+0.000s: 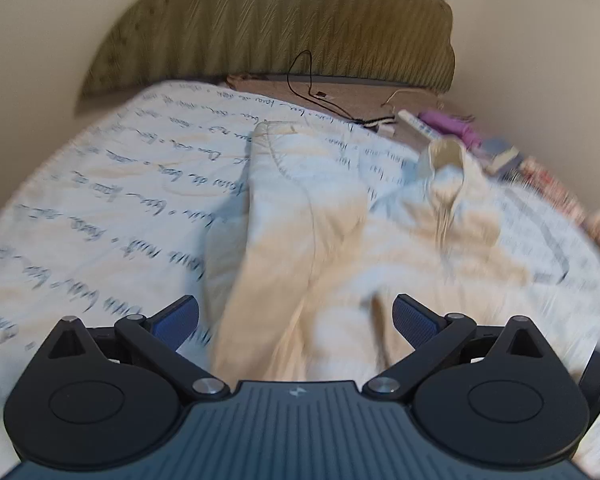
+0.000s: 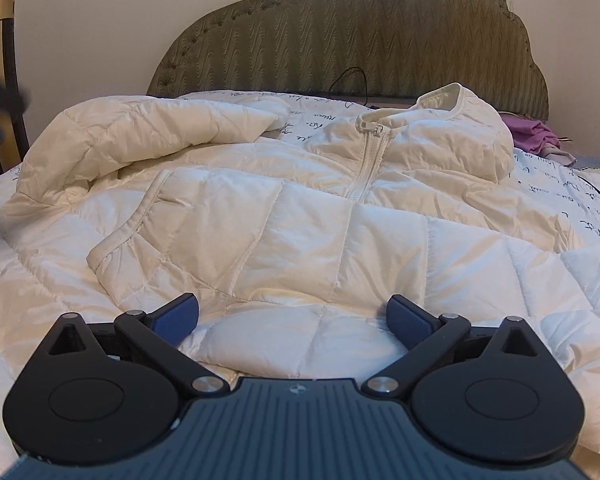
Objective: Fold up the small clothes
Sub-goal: 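Withdraw the right gripper and move the left gripper to the other sleeve, then close the left gripper on the other sleeve cuff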
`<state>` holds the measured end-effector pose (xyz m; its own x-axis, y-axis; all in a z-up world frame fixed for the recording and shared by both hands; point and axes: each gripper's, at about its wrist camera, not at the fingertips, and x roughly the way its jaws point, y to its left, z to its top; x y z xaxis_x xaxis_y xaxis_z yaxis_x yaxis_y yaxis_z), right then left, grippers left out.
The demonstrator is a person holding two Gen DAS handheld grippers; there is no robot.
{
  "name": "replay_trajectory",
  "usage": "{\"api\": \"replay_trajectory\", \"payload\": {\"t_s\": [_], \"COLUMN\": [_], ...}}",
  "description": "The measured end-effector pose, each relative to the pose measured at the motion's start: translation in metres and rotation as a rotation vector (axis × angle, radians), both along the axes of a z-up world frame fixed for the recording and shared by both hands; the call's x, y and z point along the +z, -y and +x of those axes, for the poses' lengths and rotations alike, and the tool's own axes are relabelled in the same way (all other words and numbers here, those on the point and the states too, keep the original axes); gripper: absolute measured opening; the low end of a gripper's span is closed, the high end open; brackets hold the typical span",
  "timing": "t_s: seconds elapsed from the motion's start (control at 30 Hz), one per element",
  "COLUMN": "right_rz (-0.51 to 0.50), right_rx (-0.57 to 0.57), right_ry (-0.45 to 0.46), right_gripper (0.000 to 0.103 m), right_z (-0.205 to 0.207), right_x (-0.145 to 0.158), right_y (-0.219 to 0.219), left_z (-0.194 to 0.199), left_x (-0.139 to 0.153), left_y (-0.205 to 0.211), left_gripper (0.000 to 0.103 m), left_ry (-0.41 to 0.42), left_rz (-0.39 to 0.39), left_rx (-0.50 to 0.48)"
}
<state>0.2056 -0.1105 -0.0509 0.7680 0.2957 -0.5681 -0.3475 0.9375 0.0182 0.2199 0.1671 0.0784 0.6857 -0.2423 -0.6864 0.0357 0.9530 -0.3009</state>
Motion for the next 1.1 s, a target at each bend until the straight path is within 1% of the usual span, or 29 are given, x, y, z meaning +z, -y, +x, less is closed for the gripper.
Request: {"api": "replay_trajectory", "payload": {"t_s": [0.07, 0.1, 0.17, 0.23, 0.27, 0.33, 0.4, 0.47, 0.6, 0.67, 0.7, 0.77, 0.8, 0.83, 0.87, 0.9, 0.93, 0.97, 1.03, 1.1], "right_rz": [0.003, 0.006, 0.015, 0.030, 0.038, 0.052, 0.064, 0.080, 0.108, 0.110, 0.109, 0.105, 0.107, 0.110, 0.113, 0.117, 0.120, 0.124, 0.128, 0.132], "right_rx": [0.001, 0.000, 0.000, 0.001, 0.000, 0.000, -0.002, -0.007, -0.014, -0.015, -0.016, -0.017, -0.017, -0.018, -0.018, -0.017, -0.018, -0.018, -0.020, -0.021], "right_ry": [0.000, -0.001, -0.003, -0.005, -0.005, -0.002, 0.001, 0.004, 0.002, 0.005, 0.007, 0.011, 0.012, 0.012, 0.012, 0.012, 0.012, 0.012, 0.012, 0.011], "right_gripper": [0.103, 0.103, 0.103, 0.103, 0.103, 0.103, 0.103, 0.103, 0.103, 0.103, 0.103, 0.103, 0.103, 0.103, 0.103, 0.103, 0.103, 0.103, 0.103, 0.103], "right_z": [0.000, 0.000, 0.000, 0.001, 0.001, 0.000, 0.000, -0.001, 0.000, -0.001, -0.002, -0.002, -0.002, -0.002, -0.003, -0.002, -0.002, -0.002, -0.002, -0.002], "right_x": [0.000, -0.001, -0.001, -0.001, -0.001, -0.001, -0.001, -0.001, 0.000, 0.000, 0.000, 0.000, 0.000, 0.000, 0.000, 0.000, 0.000, 0.001, 0.001, 0.001], "right_y": [0.000, 0.000, 0.001, 0.003, 0.004, 0.006, 0.007, 0.009, 0.013, 0.013, 0.012, 0.011, 0.012, 0.012, 0.013, 0.013, 0.014, 0.014, 0.014, 0.015], "left_z": [0.040, 0.060, 0.095, 0.129, 0.147, 0.175, 0.204, 0.227, 0.252, 0.262, 0.266, 0.274, 0.276, 0.277, 0.278, 0.278, 0.278, 0.277, 0.273, 0.264], "left_x": [-0.002, -0.004, -0.010, -0.017, -0.022, -0.031, -0.044, -0.057, -0.077, -0.089, -0.094, -0.103, -0.105, -0.106, -0.107, -0.108, -0.109, -0.109, -0.107, -0.097], "left_y": [-0.017, -0.023, -0.031, -0.033, -0.035, -0.034, -0.037, -0.039, -0.043, -0.046, -0.047, -0.047, -0.046, -0.044, -0.041, -0.038, -0.034, -0.031, -0.023, -0.017], "left_gripper": [0.103, 0.103, 0.103, 0.103, 0.103, 0.103, 0.103, 0.103, 0.103, 0.103, 0.103, 0.102, 0.095, 0.081, 0.072, 0.050, 0.032, 0.027, 0.013, 0.011], "left_ry": [-0.047, -0.074, -0.134, -0.173, -0.198, -0.217, -0.230, -0.255, -0.258, -0.282, -0.295, -0.292, -0.286, -0.280, -0.276, -0.274, -0.279, -0.285, -0.271, -0.205], "left_rz": [-0.120, -0.163, -0.205, -0.207, -0.189, -0.151, -0.162, -0.180, -0.306, -0.399, -0.436, -0.494, -0.504, -0.509, -0.512, -0.506, -0.496, -0.487, -0.463, -0.417], "left_rx": [0.026, 0.026, 0.045, 0.047, 0.060, 0.091, 0.072, 0.081, 0.063, 0.051, 0.059, 0.079, 0.080, 0.079, 0.077, 0.074, 0.067, 0.062, 0.049, 0.047]}}
